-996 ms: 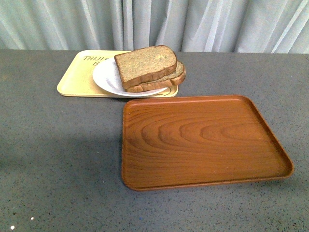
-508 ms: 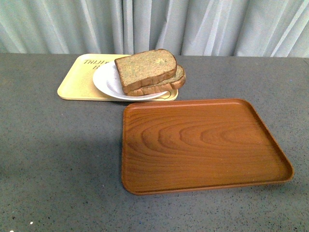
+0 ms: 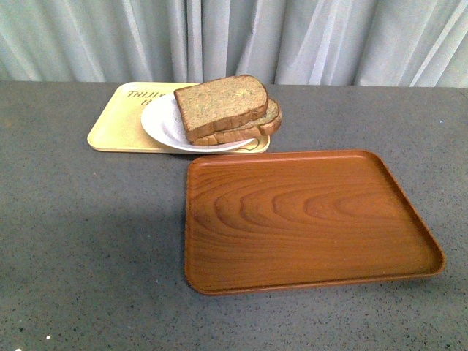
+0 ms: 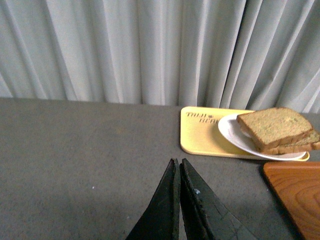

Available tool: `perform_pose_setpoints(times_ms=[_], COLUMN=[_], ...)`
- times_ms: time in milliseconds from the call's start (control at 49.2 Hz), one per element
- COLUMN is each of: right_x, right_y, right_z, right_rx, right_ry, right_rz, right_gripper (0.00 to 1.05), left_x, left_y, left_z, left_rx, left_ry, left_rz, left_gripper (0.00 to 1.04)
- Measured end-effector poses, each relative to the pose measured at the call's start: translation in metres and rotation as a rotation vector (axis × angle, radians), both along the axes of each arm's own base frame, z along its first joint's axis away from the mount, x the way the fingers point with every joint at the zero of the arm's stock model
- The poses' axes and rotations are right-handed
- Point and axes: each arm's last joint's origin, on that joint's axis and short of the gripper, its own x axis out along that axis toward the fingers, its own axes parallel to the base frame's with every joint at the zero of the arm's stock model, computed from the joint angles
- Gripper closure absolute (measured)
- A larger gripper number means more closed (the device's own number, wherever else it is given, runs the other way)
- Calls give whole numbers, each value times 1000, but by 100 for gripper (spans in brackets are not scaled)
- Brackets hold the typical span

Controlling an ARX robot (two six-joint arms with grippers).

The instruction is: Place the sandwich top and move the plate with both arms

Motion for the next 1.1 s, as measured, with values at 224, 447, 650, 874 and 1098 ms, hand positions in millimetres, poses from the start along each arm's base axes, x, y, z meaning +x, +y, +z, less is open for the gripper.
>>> perform_pose_setpoints(times_ms=[224, 447, 650, 874, 1098], right_x=[0, 0, 0, 0, 0], right_y=[0, 0, 0, 0, 0], right_z=[0, 0, 0, 0, 0], right_rx=[0, 0, 0, 0, 0], right_ry=[0, 0, 0, 0, 0], right_rz=[0, 0, 0, 0, 0], right_gripper=[9, 9, 9, 9, 9], left_x=[0, 0, 0, 0, 0], left_y=[0, 0, 0, 0, 0], left_z=[0, 0, 0, 0, 0], left_rx=[0, 0, 0, 0, 2], left_ry=[3, 3, 3, 3, 3], left_rz=[-1, 0, 0, 0, 0], left_gripper=[103, 97, 65, 22, 9])
